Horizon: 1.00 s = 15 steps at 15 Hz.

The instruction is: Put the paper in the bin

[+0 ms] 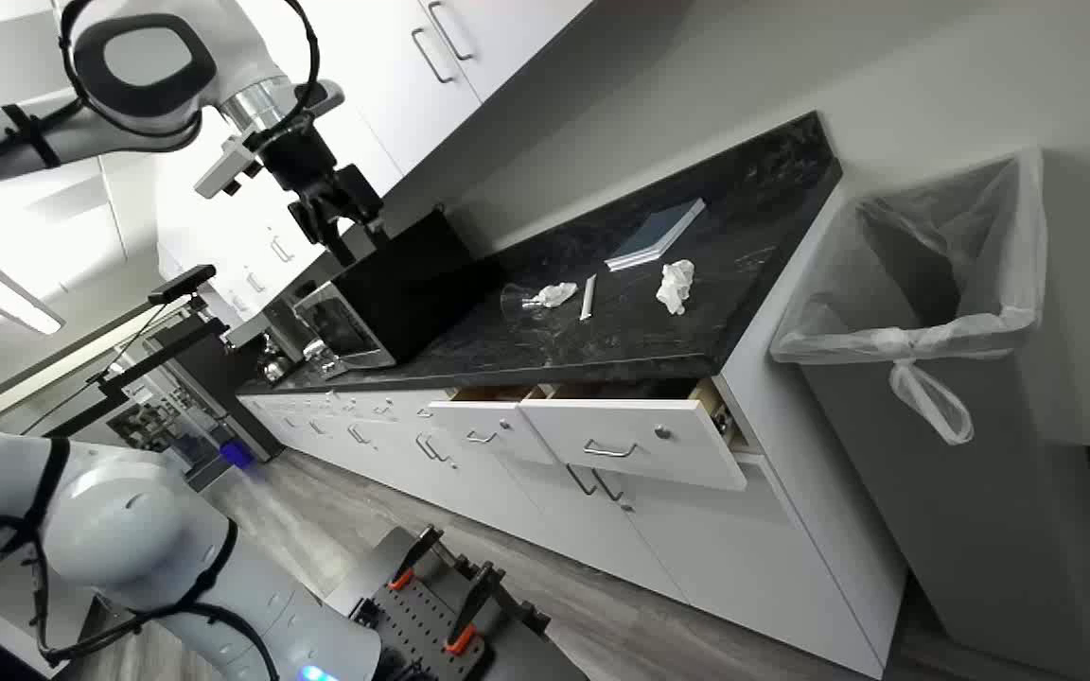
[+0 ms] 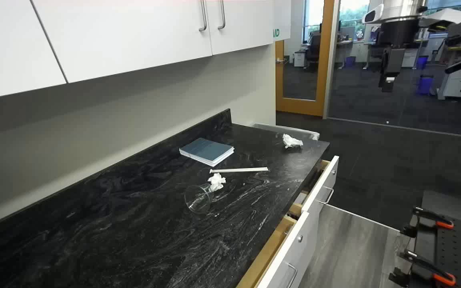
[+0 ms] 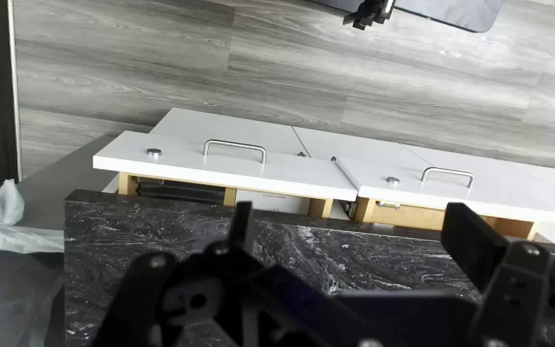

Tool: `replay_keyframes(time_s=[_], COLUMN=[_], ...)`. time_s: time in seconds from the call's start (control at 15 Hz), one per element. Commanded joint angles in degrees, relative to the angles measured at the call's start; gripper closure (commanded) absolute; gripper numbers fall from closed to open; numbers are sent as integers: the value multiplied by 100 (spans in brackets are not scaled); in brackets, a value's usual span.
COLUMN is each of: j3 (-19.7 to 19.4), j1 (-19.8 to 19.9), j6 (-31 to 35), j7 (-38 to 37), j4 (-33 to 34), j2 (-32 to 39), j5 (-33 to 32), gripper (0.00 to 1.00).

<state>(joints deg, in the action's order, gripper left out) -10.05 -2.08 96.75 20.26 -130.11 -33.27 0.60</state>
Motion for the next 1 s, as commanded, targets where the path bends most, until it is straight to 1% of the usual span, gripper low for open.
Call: replay_keyframes(time_s=[0.0,0.27,0.33,0.6,0.87,0.93], j3=[58,58,99,56,55,64], j1=[76,76,132,177,260,291], j6=[-9,-9,300,1723,3359,3637], j7=[31,31,-128,-302,-465,-521], j4=[10,10,19,302,567,701], j2=[12,12,69,916,2217,2556], j5=[33,33,-14,8,18,35], gripper=[0,0,0,0,0,0])
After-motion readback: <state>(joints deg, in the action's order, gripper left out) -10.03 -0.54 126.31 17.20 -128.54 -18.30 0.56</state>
